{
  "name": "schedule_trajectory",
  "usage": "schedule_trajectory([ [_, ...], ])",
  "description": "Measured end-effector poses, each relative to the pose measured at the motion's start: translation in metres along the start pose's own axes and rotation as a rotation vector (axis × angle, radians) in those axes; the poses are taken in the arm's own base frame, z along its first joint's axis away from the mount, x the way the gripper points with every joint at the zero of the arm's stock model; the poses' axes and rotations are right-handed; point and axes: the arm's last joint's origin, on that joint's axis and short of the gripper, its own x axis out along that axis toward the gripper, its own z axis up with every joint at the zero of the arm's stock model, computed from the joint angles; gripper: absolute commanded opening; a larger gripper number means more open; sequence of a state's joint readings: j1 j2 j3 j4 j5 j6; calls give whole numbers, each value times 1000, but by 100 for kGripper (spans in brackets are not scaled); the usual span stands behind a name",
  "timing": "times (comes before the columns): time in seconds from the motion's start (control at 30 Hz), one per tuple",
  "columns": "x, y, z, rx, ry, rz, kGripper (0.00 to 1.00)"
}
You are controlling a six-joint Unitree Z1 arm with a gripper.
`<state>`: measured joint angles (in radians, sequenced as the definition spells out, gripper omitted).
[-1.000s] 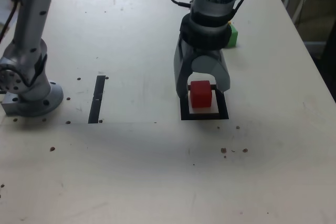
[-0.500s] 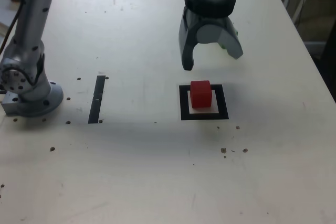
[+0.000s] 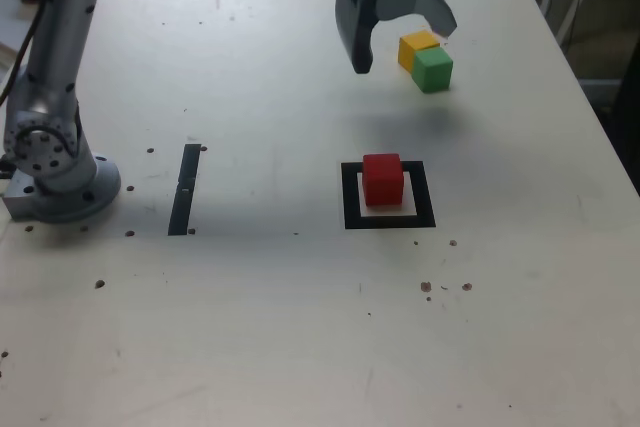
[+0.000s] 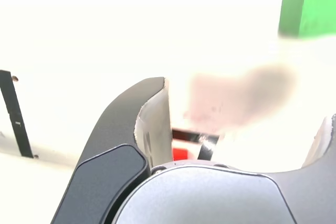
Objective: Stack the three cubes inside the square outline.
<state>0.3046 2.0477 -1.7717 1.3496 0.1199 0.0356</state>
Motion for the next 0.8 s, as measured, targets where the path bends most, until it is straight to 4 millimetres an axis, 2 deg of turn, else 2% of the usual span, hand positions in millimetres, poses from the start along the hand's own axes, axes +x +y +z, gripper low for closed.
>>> schedule_trajectory([
  [0.2, -6, 29, 6, -61, -33, 14, 99],
  [0.5, 8, 54, 34, -40, 2, 10, 100],
  [0.8, 23, 87, 56, -51, 11, -8, 99],
])
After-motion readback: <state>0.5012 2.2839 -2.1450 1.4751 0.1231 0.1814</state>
